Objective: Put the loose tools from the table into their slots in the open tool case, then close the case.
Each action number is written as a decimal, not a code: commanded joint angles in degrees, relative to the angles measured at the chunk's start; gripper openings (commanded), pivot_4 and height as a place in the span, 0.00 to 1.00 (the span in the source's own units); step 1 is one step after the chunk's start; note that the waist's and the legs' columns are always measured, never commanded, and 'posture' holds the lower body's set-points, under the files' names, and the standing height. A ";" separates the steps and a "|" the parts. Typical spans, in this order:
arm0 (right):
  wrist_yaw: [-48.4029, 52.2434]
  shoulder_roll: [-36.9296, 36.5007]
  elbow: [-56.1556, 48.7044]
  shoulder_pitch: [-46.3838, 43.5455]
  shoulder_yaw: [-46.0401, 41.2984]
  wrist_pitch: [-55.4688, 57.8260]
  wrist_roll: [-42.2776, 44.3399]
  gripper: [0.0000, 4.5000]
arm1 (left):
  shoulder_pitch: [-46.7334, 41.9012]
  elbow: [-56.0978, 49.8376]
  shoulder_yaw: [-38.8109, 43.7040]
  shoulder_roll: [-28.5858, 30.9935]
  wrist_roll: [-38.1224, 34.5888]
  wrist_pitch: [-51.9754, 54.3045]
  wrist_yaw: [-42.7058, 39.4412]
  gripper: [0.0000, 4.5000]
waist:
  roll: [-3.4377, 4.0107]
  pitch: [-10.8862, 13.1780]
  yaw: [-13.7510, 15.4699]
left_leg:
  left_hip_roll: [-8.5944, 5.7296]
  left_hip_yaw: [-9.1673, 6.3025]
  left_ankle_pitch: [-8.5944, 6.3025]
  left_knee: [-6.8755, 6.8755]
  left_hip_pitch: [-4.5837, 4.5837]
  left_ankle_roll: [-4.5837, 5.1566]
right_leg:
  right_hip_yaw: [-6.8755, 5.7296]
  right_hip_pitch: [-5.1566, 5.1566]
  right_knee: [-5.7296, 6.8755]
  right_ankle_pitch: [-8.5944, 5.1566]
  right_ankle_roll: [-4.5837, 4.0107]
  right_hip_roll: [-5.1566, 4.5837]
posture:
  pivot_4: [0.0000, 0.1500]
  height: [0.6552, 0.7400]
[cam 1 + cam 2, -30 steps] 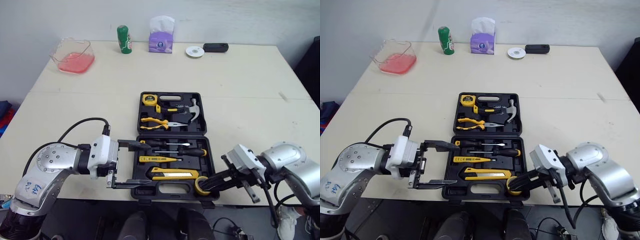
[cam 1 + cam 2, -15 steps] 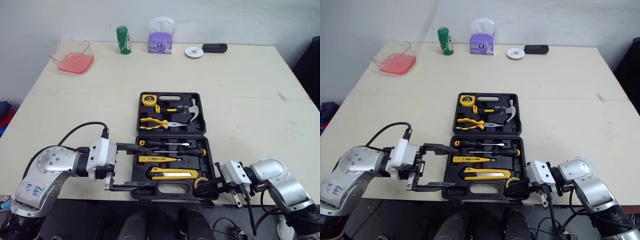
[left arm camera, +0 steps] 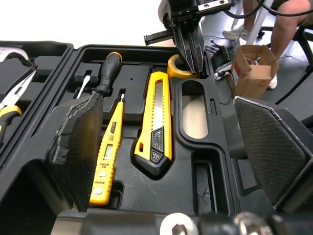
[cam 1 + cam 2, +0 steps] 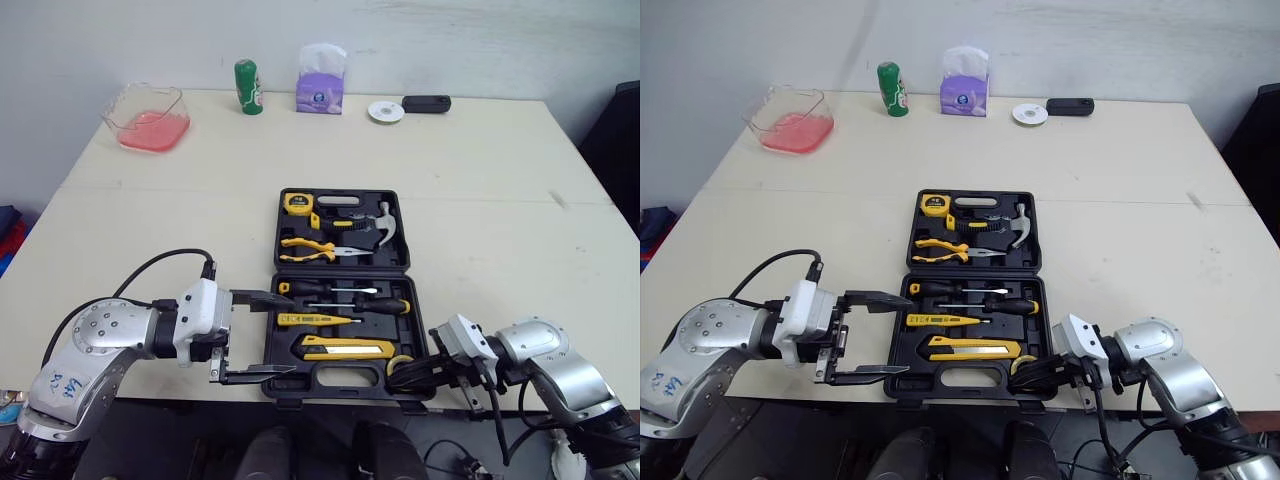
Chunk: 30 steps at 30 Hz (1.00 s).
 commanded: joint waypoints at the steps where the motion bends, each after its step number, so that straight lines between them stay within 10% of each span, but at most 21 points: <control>1: -2.12 1.70 2.22 1.22 -1.54 2.11 1.06 0.01 | 0.62 -1.80 3.29 0.00 -0.41 -0.32 1.98 1.00 | -0.01 0.00 0.01 | 0.02 0.00 -0.01 0.00 0.00 -0.01 | 0.00 -0.01 0.00 -0.01 -0.01 0.00 | 1.00 1.00; 12: -11.60 -3.84 -8.40 -2.30 -14.53 14.71 9.00 0.01 | 1.52 4.71 13.54 -5.11 4.44 -2.44 16.22 1.00 | 0.60 0.36 0.04 | 0.01 0.09 0.00 -0.11 -0.30 0.00 | -0.07 -0.38 0.04 -0.04 -0.08 -0.02 | 1.00 1.00; 23: -17.94 -3.02 19.79 -16.58 -9.32 5.89 -9.68 0.00 | -3.05 15.96 8.46 -7.27 8.53 5.75 22.30 0.01 | 0.52 0.32 0.09 | -0.09 0.23 0.13 -0.24 -0.91 0.12 | -0.14 -1.05 0.30 -0.01 -0.02 0.06 | 1.00 1.00; 30: -17.64 1.83 22.32 -20.24 -6.00 3.57 -12.53 0.00 | -10.09 22.21 0.78 -7.71 12.80 10.02 22.47 0.01 | 0.45 0.29 -0.76 | -0.26 0.42 0.30 -0.21 -0.94 0.20 | -0.15 -1.17 0.51 0.05 0.09 0.20 | 1.00 1.00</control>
